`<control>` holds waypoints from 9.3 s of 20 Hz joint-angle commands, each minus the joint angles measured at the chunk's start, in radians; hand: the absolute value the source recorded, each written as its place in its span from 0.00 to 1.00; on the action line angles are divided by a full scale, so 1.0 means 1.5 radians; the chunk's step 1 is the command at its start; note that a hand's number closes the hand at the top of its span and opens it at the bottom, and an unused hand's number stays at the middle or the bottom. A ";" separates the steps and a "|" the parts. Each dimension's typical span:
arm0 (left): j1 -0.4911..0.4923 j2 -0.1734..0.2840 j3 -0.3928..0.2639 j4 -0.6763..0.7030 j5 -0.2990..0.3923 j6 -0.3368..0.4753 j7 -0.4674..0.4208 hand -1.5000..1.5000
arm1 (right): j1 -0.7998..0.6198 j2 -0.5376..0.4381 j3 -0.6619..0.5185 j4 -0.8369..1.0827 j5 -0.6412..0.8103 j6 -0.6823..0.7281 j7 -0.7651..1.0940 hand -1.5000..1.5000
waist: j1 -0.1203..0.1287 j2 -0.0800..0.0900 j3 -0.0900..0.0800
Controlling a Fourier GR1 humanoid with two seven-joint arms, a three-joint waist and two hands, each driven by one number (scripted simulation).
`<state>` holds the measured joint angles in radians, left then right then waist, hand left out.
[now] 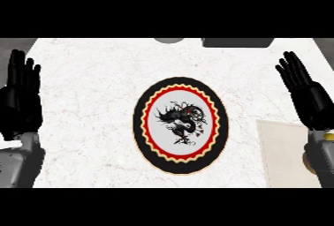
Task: Pick the can from the placemat and place it in the plate
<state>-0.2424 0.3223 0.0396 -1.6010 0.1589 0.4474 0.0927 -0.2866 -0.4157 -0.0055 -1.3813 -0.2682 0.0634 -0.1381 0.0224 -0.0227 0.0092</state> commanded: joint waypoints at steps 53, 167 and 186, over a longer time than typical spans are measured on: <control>0.199 0.078 -0.033 0.044 -0.133 -0.230 -0.091 0.50 | 0.167 -0.309 -0.174 0.030 0.210 0.542 -0.004 0.00 | -0.008 0.016 -0.005; 0.237 -0.039 0.070 0.061 -0.242 -0.311 -0.167 0.50 | -0.270 0.277 0.284 0.063 0.625 -0.504 0.615 0.00 | -0.008 0.015 -0.006; 0.248 -0.054 0.076 0.064 -0.265 -0.298 -0.177 0.50 | 0.216 0.063 0.034 -0.312 0.209 -0.374 0.147 0.00 | -0.023 0.014 -0.005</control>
<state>0.1044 0.2532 0.1529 -1.5281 -0.2243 -0.0130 -0.1275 -0.1163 -0.2633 0.1233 -1.7930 0.1840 -0.5802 0.2566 -0.0098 -0.0010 0.0014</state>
